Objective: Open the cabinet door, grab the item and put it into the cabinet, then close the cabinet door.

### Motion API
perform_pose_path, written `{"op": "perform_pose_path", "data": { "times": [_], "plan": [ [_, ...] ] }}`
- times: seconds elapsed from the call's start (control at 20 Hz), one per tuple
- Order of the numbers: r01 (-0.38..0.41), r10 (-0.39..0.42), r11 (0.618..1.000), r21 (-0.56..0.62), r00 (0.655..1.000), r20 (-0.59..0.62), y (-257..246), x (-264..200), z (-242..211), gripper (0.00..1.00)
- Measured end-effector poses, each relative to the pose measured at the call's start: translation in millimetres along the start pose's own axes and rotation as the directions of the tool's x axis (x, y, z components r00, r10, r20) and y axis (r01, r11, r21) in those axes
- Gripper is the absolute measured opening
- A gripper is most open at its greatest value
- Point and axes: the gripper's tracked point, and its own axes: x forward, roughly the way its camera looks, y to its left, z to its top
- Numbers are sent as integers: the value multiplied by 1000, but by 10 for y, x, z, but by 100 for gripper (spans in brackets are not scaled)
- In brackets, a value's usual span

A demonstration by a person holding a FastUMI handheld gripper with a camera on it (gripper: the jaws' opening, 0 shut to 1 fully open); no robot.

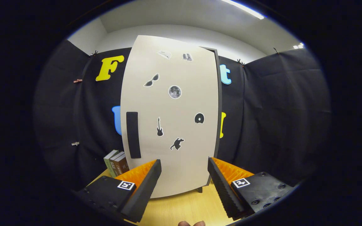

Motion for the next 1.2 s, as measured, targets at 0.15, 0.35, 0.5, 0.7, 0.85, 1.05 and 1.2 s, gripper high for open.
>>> {"op": "perform_pose_path", "data": {
  "times": [0.15, 0.35, 0.5, 0.7, 0.85, 1.05, 1.2],
  "plan": [
    [-6, 6, 1000, -7, 1000, -5, 21, 7, -10, 96],
    [-2, 2, 1000, -9, 1000, 14, -10, -4, 13, 97],
    [-9, 9, 1000, 9, 1000, 2, 1, 15, -36, 97],
    [-15, 15, 1000, 15, 1000, 2, 35, 17, -35, 97],
    [-23, 23, 1000, 6, 1000, 6, 55, 16, -20, 97],
    [-30, 30, 1000, 8, 999, 16, 79, 14, 21, 97],
    [-36, 36, 999, 6, 999, 16, 106, 0, 26, 97]
  ]
}}
